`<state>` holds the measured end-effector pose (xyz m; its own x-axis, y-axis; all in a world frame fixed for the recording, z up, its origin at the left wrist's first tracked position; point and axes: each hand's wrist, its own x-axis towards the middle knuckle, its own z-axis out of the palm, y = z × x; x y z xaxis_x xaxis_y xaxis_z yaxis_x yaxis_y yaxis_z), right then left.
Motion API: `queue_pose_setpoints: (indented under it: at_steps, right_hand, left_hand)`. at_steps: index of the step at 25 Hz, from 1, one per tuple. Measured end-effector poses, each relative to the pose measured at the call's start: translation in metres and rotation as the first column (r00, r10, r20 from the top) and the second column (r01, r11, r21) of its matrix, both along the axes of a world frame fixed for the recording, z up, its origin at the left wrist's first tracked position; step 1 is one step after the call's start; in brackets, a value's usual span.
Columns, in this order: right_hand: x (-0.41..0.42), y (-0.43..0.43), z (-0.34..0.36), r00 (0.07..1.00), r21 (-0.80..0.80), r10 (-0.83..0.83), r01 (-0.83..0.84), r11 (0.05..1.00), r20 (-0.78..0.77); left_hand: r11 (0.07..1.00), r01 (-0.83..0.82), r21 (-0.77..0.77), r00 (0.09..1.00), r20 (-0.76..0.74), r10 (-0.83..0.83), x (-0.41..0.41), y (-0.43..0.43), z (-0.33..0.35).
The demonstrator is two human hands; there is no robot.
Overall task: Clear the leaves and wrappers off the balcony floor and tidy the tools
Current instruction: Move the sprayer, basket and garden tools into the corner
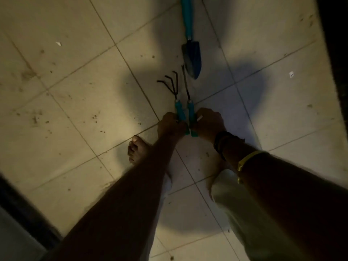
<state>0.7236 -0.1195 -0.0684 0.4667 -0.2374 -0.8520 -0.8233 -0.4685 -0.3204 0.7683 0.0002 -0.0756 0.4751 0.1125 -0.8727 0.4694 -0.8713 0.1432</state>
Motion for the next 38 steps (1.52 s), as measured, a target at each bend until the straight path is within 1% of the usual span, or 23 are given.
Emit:
queue_pose_setpoints:
  at_steps: [1,2,4,7,10,11,14,15,16,17,18,20,22,25,27,30,31,33,35,38]
  right_hand:
    - [-0.002,-0.002,0.026,0.998,0.027,-0.056,0.056,0.998,-0.008]
    - [-0.005,-0.002,0.056,0.993,0.045,-0.118,0.119,0.992,-0.019]
    - [-0.01,-0.005,0.122,0.96,0.08,-0.279,0.281,0.956,-0.035]
    - [-0.021,-0.018,0.245,0.891,0.157,-0.453,0.453,0.877,-0.039]
    - [-0.042,-0.032,0.371,0.8,0.194,-0.6,0.589,0.784,-0.008]
    - [-0.054,-0.035,0.414,0.765,0.195,-0.644,0.63,0.752,0.01]
    - [-0.089,-0.035,0.508,0.655,0.21,-0.754,0.732,0.649,0.048]
    - [-0.103,-0.031,0.532,0.603,0.244,-0.795,0.763,0.598,0.061]
    - [-0.121,-0.025,0.557,0.531,0.286,-0.844,0.799,0.529,0.079]
    - [-0.141,-0.017,0.576,0.443,0.34,-0.891,0.827,0.448,0.097]
    - [-0.161,-0.009,0.595,0.376,0.379,-0.92,0.84,0.388,0.109]
    - [-0.205,0.009,0.62,0.301,0.397,-0.945,0.858,0.327,0.128]
    - [-0.257,0.027,0.637,0.187,0.42,-0.971,0.877,0.233,0.15]
    - [-0.324,0.044,0.654,-0.026,0.47,-0.991,0.882,0.04,0.133]
    - [-0.371,0.049,0.663,-0.197,0.49,-0.972,0.865,-0.111,0.126]
    - [-0.443,0.054,0.668,-0.405,0.524,-0.908,0.799,-0.294,0.109]
    - [-0.473,0.056,0.668,-0.469,0.535,-0.877,0.77,-0.347,0.106]
    - [-0.525,0.058,0.667,-0.563,0.562,-0.82,0.713,-0.42,0.101]
    - [-0.577,0.055,0.665,-0.65,0.603,-0.752,0.643,-0.471,0.105]
    - [-0.657,0.04,0.658,-0.728,0.61,-0.671,0.598,-0.521,0.141]
  left_hand:
    - [0.999,-0.045,-0.025,0.999,-0.018,0.045,0.001,0.01,0.024]
    - [1.0,-0.022,-0.016,1.0,0.008,0.022,0.003,0.014,0.06]
    - [0.997,-0.026,-0.071,0.998,0.064,0.03,0.003,0.017,0.131]
    - [0.988,0.018,-0.153,0.988,0.154,0.006,0.009,0.008,0.274]
    - [0.959,-0.071,-0.275,0.984,0.136,0.112,0.007,-0.007,0.403]
    - [0.951,-0.063,-0.302,0.981,0.154,0.114,0.003,-0.012,0.449]
    - [0.938,0.093,-0.334,0.974,0.225,-0.017,-0.022,-0.021,0.531]
    - [0.922,0.144,-0.358,0.969,0.239,-0.059,-0.034,-0.021,0.549]
    - [0.898,0.191,-0.397,0.965,0.242,-0.099,-0.048,-0.02,0.568]
    - [0.873,0.236,-0.427,0.962,0.232,-0.146,-0.062,-0.02,0.582]
    - [0.844,0.277,-0.46,0.955,0.224,-0.192,-0.074,-0.021,0.594]
    - [0.772,0.375,-0.514,0.927,0.228,-0.298,-0.1,-0.021,0.613]
    - [0.684,0.482,-0.547,0.873,0.239,-0.425,-0.133,-0.027,0.632]
    - [0.589,0.583,-0.56,0.797,0.253,-0.549,-0.19,-0.043,0.65]
    - [0.502,0.663,-0.556,0.718,0.279,-0.638,-0.235,-0.059,0.659]
    - [0.389,0.731,-0.56,0.605,0.268,-0.75,-0.303,-0.085,0.665]
    - [0.339,0.764,-0.548,0.55,0.281,-0.786,-0.333,-0.095,0.667]
    - [0.236,0.822,-0.519,0.44,0.315,-0.841,-0.388,-0.111,0.667]
    - [0.136,0.859,-0.493,0.335,0.341,-0.878,-0.446,-0.13,0.663]
    - [0.014,0.889,-0.457,0.204,0.37,-0.906,-0.53,-0.158,0.658]
